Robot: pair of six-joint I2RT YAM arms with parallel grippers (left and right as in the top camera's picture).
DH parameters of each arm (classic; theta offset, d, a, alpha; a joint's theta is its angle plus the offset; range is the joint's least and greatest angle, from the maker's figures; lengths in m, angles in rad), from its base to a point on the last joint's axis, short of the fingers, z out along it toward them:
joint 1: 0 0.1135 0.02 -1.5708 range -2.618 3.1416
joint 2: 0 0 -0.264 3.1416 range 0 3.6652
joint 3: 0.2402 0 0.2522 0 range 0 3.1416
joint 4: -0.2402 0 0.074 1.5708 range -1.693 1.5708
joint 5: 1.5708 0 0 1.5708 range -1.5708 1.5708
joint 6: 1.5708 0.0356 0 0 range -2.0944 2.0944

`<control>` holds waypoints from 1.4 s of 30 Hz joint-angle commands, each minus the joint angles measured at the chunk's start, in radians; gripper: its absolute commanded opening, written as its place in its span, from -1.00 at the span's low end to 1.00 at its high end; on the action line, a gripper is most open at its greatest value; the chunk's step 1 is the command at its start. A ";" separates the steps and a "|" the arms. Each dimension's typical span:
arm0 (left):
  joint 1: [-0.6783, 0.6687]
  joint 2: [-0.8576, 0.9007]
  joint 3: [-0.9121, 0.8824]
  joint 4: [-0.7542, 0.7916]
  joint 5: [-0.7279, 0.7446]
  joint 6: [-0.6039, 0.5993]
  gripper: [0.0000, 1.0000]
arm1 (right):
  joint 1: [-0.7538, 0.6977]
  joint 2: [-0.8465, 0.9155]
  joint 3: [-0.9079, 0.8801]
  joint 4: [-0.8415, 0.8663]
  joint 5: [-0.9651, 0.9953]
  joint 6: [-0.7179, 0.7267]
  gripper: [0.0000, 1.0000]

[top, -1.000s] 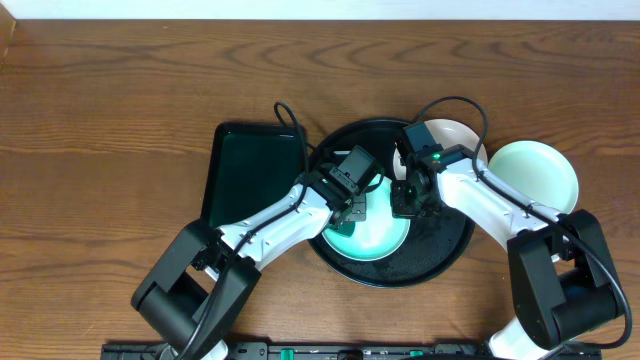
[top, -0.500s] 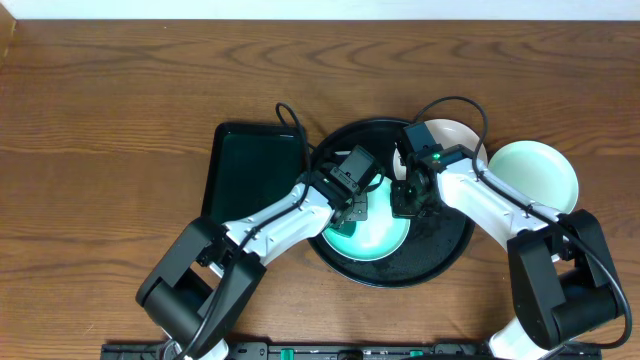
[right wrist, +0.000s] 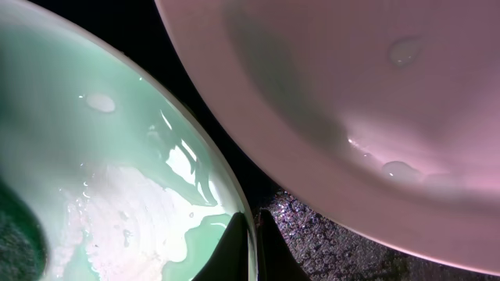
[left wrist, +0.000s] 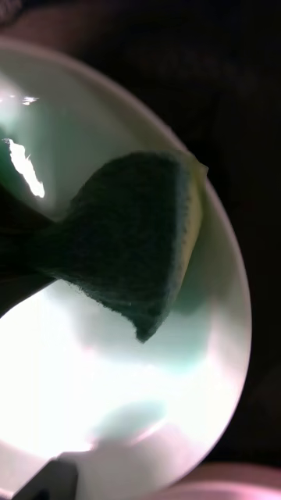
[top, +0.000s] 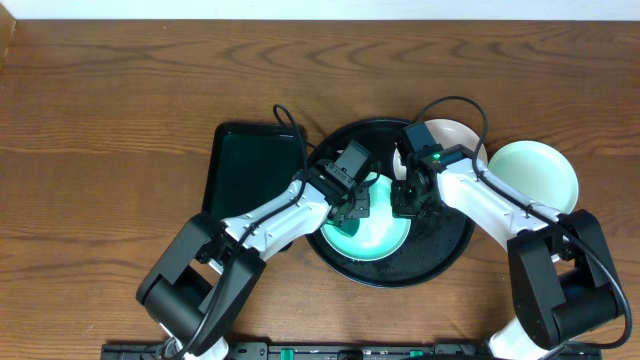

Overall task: Clean dirty plates on tray and stack at the side
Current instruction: 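Scrub the pale green plate center in small circles with the sponge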

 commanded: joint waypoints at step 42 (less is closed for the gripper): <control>-0.024 -0.064 0.021 -0.125 -0.143 0.055 -0.81 | 0.013 -0.002 -0.003 0.007 -0.005 0.005 -0.97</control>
